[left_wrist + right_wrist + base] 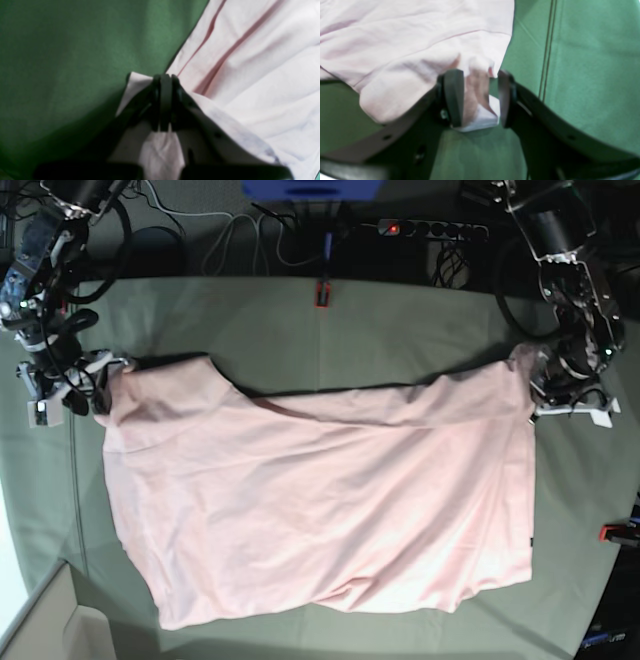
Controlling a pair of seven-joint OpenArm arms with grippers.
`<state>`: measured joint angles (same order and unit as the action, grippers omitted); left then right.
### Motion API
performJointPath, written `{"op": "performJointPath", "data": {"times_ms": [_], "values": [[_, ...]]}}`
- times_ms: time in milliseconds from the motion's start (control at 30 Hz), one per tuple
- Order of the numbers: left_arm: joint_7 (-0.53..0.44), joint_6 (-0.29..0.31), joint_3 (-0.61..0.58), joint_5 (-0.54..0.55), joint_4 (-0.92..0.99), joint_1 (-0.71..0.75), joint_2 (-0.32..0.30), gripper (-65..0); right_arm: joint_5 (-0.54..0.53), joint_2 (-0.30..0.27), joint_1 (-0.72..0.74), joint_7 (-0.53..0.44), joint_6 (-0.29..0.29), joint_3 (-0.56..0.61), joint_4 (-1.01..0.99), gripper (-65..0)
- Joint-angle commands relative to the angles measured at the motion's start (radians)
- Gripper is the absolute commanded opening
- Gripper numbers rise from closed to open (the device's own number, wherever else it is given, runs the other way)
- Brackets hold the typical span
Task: Layout the t-shirt on the table in an organized manner, then fold the t-shirt properly
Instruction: 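Hold the t-shirt corners with both grippers, keeping it taut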
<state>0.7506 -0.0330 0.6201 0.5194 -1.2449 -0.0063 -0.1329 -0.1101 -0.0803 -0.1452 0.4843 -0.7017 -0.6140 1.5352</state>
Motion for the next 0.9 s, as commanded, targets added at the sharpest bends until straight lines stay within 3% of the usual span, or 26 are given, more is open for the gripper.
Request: {"op": "performJointPath", "data": {"times_ms": [0, 300, 467, 533, 600, 867], "values": [[-0.012, 0.008, 0.002, 0.003, -0.017, -0.001, -0.014, -64.8, -0.017, -0.013, 0.008, -0.028, 0.004, -0.002, 0.015, -41.3], [-0.004, 0.008, 0.002, 0.005, -0.040, 0.022, -0.014, -64.3, -0.017, -0.013, 0.003, -0.028, 0.004, -0.002, 0.015, -41.3], [-0.004, 0.012, 0.001, 0.005, -0.058, 0.070, -0.007, -55.9, -0.017, -0.011, 0.000, -0.028, 0.004, -0.002, 0.015, -41.3], [-0.004, 0.014, -0.029, 0.005, -0.060, 0.091, 0.000, -58.1, -0.017, -0.009, 0.000, -0.028, 0.004, -0.002, 0.015, -41.3], [-0.009, 0.014, -0.072, 0.005, -0.091, 0.134, -0.009, -64.7, -0.017, -0.009, 0.000, -0.028, 0.004, -0.002, 0.015, -41.3], [-0.006, 0.017, -0.168, 0.015, -0.424, 0.302, -0.004, -64.8, -0.017, -0.008, -0.001, -0.028, 0.004, -0.002, 0.015, -41.3]]}}
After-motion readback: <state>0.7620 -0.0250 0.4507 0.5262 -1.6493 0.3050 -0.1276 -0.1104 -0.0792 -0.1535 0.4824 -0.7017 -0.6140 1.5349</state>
